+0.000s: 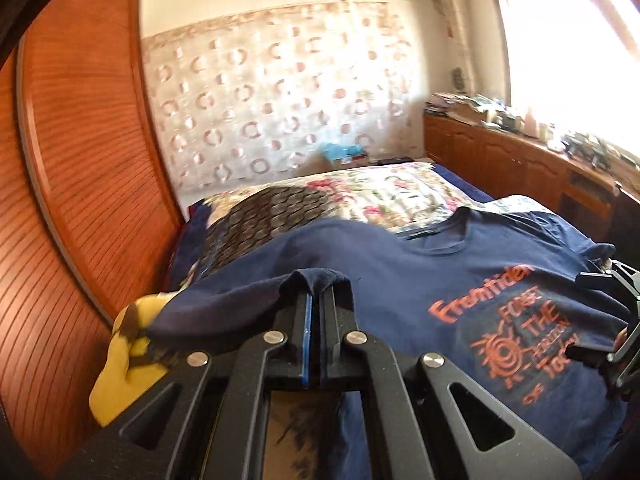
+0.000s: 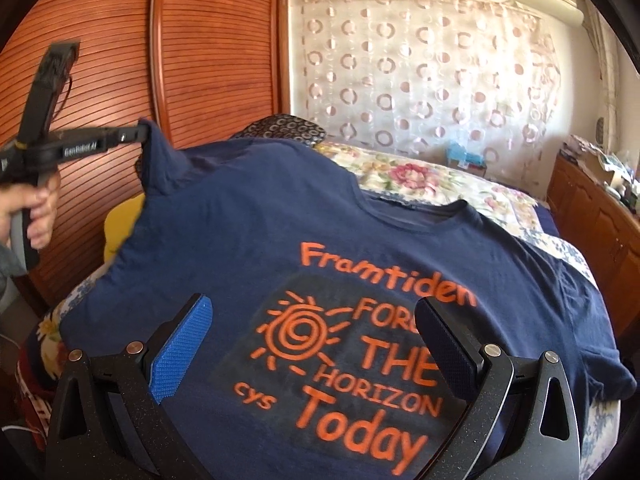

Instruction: Fold small clothes

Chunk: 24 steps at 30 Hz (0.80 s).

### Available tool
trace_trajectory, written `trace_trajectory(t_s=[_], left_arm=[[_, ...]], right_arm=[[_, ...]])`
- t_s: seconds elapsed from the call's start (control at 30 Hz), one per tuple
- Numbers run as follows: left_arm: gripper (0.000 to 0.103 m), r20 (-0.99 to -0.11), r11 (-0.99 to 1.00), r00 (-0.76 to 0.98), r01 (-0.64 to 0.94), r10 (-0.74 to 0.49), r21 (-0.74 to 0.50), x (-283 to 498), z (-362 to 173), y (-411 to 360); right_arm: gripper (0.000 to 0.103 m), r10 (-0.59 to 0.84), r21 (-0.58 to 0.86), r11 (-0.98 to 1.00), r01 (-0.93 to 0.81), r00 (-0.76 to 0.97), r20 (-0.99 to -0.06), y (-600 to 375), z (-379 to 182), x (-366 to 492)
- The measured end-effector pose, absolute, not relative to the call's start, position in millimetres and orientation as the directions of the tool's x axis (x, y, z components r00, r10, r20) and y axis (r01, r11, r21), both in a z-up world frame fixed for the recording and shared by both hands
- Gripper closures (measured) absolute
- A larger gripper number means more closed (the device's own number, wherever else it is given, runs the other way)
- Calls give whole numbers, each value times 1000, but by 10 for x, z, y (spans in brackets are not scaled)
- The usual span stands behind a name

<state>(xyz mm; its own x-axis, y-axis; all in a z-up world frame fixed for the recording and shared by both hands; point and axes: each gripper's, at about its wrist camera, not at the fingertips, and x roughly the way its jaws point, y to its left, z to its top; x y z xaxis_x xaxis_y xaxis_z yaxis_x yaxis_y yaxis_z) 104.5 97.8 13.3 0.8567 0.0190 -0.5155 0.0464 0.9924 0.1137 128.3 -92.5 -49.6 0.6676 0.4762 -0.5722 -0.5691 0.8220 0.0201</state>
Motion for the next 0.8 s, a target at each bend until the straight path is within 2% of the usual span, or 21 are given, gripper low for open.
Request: trace_trajectory(t_s=[0.17,0.27,0.33,0.4,0.43,0.5,0.63,0.8], left_arm=[[101,-545,995,838,78,-28,69,1001,96,796],[92,-550,996,833,87,-56,30,847,90,788],[71,-540,996,840,84,-61,18,726,113,792],[60,-531,996,845,85,-71,2,609,144,839],[57,-526,996,847,86,-77,-8,539,161,874],[43,-522,997,850,79,-76,-17,465,170,910],[42,-521,999,853,32,-34,-12,316,121,1055],[42,-524,998,852,-27,-2,-49,166,14,1290]], right_arm=[[0,453,18,839,-543,682,-574,-1098,-501,1269],[0,443,10,844,-536,687,-576,-1170,-493,1295],[0,439,5,845,-535,688,-577,-1185,-479,1323],[0,439,0,844,-536,692,-573,-1171,-453,1348],[0,443,0,842,-540,691,-571,-1155,-439,1358],[0,451,1,837,-547,688,-569,-1113,-419,1379],[0,477,-3,815,-580,673,-566,-943,-387,1424],[6,555,-1,756,-654,642,-529,-607,-338,1525]])
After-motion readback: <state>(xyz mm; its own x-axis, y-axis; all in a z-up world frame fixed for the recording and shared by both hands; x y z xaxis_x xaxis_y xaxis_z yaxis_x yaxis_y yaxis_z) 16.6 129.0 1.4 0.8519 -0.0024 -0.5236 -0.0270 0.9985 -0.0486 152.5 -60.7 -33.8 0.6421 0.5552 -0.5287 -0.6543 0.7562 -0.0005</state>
